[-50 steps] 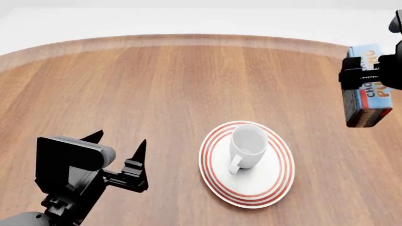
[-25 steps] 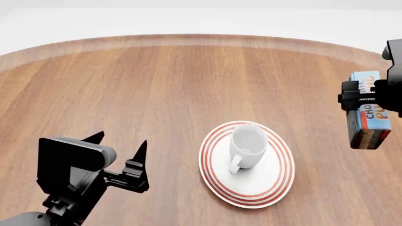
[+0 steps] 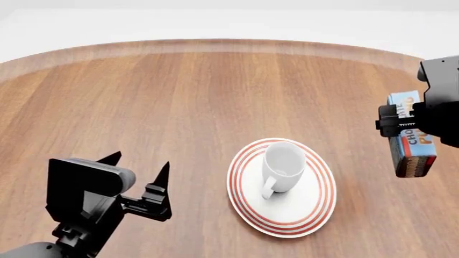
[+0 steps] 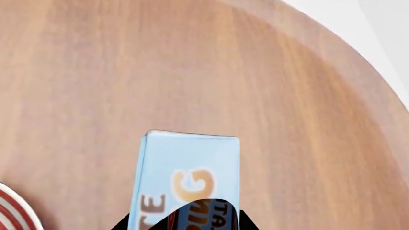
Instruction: Pick up the white mug and put it on the plate, and put the chocolate pudding to the right of the plate.
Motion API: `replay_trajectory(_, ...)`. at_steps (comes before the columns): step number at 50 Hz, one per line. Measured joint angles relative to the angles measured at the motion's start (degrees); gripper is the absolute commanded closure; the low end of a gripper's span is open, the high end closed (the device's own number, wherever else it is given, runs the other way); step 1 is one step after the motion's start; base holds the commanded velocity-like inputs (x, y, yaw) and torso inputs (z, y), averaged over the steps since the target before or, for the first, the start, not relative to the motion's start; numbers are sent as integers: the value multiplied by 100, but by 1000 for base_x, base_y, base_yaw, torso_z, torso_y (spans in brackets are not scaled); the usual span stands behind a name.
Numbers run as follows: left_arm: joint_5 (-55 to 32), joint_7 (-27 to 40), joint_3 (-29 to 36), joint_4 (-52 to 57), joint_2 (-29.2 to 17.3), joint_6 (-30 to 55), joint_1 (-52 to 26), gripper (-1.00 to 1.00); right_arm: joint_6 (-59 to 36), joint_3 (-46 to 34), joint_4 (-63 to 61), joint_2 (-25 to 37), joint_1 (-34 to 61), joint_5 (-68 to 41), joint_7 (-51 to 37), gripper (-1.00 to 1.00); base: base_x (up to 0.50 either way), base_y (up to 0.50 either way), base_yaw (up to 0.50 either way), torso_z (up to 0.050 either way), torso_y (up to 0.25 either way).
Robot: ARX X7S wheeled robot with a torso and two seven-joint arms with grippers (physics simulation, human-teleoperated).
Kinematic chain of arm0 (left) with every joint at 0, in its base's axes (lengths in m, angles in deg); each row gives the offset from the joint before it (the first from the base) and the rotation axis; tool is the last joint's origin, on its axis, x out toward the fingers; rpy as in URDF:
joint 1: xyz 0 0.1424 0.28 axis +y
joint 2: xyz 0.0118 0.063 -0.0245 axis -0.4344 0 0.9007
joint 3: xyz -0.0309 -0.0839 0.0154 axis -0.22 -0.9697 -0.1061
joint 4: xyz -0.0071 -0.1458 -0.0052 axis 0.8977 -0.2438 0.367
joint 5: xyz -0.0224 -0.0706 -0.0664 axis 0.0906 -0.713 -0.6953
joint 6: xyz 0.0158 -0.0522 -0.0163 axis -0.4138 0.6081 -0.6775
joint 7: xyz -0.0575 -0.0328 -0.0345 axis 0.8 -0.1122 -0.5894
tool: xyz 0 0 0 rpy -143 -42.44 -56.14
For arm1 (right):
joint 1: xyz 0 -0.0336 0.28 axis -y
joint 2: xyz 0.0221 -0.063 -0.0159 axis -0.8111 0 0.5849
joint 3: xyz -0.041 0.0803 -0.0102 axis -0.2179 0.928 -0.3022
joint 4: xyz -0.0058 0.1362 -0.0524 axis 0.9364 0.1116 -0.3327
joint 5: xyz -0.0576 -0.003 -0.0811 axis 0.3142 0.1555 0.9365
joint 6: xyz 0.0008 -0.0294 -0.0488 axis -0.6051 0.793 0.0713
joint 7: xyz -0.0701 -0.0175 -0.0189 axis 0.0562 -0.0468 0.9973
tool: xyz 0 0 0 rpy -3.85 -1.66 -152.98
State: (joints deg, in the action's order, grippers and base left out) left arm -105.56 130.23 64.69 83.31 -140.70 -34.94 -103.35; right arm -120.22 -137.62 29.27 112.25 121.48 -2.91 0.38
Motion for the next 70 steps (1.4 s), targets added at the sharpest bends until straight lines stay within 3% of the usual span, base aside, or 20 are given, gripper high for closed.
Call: replay_trajectory(70,39,-24,-18,-69,75,16,92,-100,1057,195,1232,-570,-881,-10,656,100,0,0,0,0,0)
